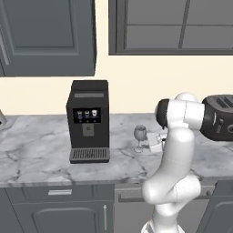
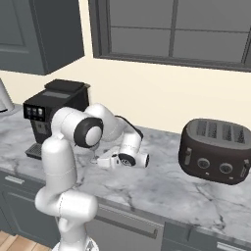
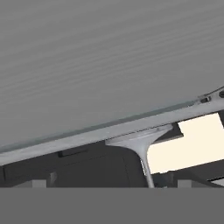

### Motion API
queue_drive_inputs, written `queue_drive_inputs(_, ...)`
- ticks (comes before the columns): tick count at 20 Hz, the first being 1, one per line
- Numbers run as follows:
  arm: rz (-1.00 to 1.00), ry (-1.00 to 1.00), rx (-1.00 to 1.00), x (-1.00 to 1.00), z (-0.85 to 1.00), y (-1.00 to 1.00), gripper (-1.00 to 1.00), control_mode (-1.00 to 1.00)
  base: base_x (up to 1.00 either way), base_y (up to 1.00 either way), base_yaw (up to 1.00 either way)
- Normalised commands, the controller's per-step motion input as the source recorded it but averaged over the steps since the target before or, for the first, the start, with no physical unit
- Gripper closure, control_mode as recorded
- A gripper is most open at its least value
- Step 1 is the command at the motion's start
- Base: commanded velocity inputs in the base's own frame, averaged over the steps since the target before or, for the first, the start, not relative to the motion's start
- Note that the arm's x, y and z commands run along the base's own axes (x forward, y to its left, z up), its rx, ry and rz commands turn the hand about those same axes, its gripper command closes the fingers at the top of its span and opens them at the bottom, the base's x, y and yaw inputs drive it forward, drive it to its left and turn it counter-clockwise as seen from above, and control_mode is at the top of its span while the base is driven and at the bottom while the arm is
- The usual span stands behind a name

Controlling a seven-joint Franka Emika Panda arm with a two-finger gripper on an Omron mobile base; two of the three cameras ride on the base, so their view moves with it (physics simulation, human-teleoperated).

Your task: Retrieve the wine glasses from the counter and place one next to each plate.

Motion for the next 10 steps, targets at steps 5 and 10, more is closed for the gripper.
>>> queue_drive_inputs(5, 0.00, 0.00, 0.00, 0.33, -0.21, 0.09, -1.00, -1.00, 0.00, 0.00, 0.00)
queue_drive_inputs(10, 0.00, 0.00, 0.00, 0.08, -0.13, 0.11, -1.00, -1.00, 0.00, 0.00, 0.00)
